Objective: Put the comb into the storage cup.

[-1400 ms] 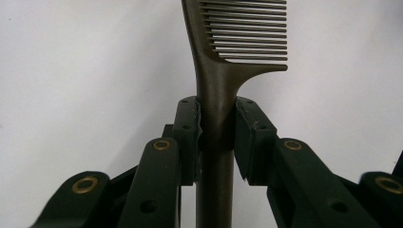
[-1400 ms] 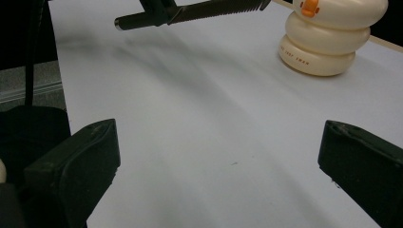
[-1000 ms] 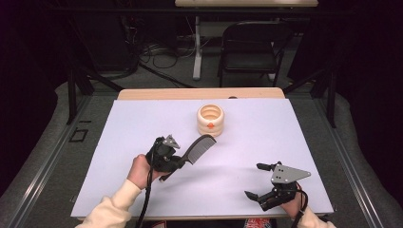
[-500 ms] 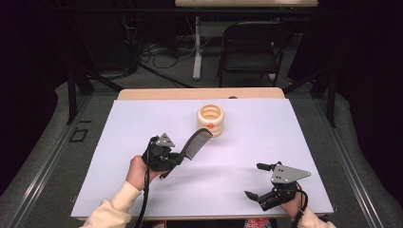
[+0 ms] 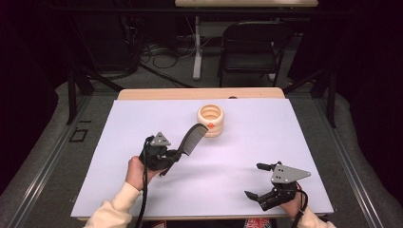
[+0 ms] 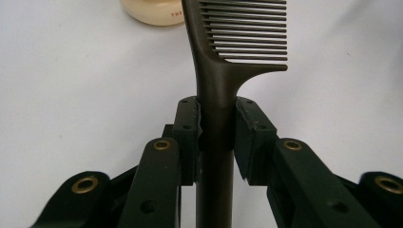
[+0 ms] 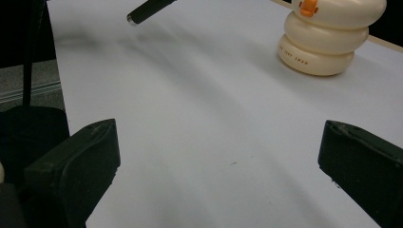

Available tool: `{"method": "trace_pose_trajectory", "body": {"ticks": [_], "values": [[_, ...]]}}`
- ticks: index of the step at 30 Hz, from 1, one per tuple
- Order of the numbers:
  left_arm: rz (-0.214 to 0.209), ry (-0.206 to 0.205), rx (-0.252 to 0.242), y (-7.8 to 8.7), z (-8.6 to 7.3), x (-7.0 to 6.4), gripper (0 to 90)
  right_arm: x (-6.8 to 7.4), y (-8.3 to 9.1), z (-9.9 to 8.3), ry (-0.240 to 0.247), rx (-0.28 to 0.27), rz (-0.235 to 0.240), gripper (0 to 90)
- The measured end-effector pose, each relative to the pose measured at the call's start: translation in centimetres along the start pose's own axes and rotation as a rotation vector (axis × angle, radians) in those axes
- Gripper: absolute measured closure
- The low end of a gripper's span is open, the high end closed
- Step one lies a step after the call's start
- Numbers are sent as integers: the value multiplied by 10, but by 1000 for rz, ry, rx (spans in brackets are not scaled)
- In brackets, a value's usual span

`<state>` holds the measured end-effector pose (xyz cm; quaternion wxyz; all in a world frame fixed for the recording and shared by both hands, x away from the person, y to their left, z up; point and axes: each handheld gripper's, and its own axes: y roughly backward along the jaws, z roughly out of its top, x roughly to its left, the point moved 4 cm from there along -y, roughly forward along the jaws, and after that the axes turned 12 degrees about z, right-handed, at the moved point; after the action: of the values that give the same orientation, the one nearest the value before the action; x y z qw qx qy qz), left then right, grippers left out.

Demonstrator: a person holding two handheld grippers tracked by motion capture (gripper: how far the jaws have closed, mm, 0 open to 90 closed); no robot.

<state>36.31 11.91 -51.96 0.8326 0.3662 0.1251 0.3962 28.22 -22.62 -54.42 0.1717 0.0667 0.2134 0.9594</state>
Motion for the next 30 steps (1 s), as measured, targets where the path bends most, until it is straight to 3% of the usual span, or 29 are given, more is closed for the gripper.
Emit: {"method": "trace_pose_trajectory", "body": {"ticks": [30], "values": [[85, 75, -164, -3, 2, 15, 727, 0, 0, 0, -5, 2, -2, 0]]}}
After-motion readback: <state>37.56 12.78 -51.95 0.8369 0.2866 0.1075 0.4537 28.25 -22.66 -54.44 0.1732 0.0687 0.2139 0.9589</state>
